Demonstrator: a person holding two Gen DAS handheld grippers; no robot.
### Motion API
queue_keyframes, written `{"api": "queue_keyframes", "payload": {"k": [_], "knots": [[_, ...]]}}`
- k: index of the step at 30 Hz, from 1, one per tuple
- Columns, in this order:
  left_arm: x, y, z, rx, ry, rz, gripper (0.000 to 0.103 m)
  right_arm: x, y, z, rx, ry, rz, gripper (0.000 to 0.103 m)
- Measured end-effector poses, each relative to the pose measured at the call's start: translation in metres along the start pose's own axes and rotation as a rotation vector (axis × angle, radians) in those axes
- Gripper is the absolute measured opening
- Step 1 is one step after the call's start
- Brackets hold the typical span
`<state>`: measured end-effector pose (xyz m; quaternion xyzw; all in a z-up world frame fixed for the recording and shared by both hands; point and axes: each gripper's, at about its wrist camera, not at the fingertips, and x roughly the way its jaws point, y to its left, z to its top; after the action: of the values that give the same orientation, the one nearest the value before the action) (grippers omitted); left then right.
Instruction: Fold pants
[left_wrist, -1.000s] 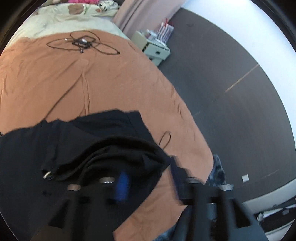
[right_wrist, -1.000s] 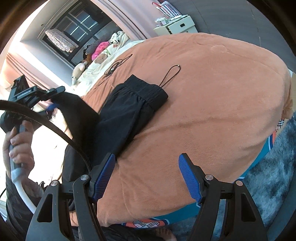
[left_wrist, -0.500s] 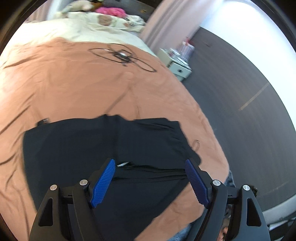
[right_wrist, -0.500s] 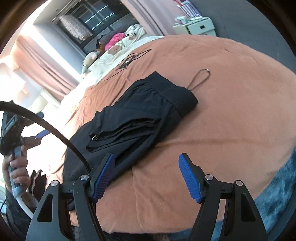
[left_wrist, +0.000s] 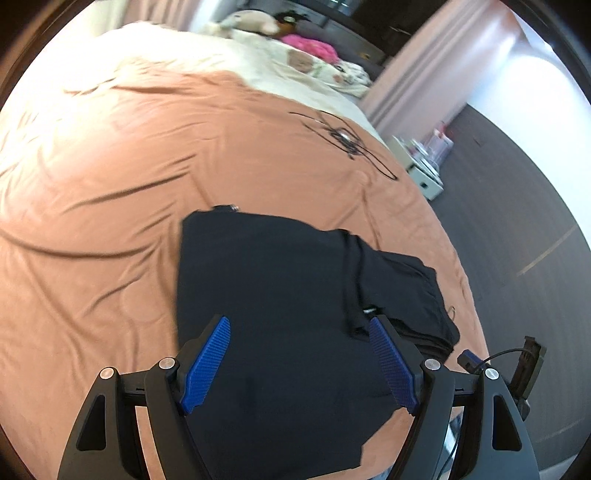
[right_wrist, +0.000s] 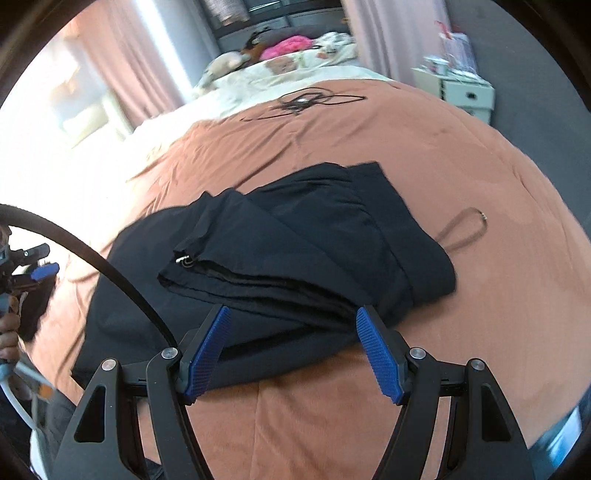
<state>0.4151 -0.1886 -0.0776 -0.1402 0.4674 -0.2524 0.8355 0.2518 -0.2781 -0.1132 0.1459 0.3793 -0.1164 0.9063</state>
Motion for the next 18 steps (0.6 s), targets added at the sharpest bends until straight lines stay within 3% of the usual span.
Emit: {"api": "queue_keyframes", "payload": {"k": [7, 18], "knots": [[-0.013, 0.054, -0.027, -0.139, -0.039, 0.037, 0.078, 0.034, 0.031, 0.023, -0.139, 0.060, 0.006, 0.057], [-0.004, 0.109, -0.061, -0.265, -0.016, 0.052, 0.076, 0.085, 0.078, 0.045, -0.311, 0.137, -0.030, 0.056]]}}
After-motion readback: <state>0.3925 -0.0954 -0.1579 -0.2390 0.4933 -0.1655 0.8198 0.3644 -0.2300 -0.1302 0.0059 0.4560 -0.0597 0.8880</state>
